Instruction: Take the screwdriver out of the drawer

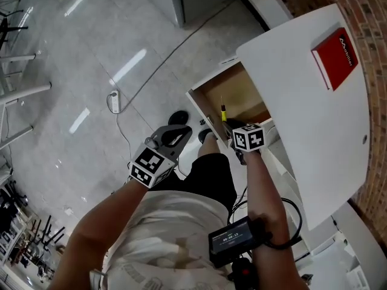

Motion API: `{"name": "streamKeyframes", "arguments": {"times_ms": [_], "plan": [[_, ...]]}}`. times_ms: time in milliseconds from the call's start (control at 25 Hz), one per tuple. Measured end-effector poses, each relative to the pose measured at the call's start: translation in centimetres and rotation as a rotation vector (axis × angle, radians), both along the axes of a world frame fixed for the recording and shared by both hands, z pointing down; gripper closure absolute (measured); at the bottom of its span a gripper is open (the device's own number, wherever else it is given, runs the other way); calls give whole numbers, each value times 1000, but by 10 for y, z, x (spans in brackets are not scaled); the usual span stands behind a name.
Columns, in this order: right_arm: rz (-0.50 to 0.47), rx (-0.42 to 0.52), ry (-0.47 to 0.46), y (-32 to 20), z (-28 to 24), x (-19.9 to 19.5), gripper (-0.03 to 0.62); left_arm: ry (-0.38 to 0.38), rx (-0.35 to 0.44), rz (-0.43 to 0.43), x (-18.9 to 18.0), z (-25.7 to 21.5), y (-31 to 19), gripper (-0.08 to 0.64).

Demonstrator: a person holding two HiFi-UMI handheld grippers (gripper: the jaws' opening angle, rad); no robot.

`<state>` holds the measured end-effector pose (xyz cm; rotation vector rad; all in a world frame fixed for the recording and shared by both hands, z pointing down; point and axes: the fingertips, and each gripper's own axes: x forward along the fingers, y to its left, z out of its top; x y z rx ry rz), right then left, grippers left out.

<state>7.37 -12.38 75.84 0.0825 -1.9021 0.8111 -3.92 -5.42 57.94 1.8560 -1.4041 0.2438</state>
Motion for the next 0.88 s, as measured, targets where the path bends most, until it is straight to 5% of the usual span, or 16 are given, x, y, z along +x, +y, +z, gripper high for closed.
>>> {"name": "streamKeyframes", "arguments": {"times_ms": [880], "plan": [[128, 26, -170, 16, -95, -4, 529, -62, 72, 3, -11, -67, 8, 551]]}}
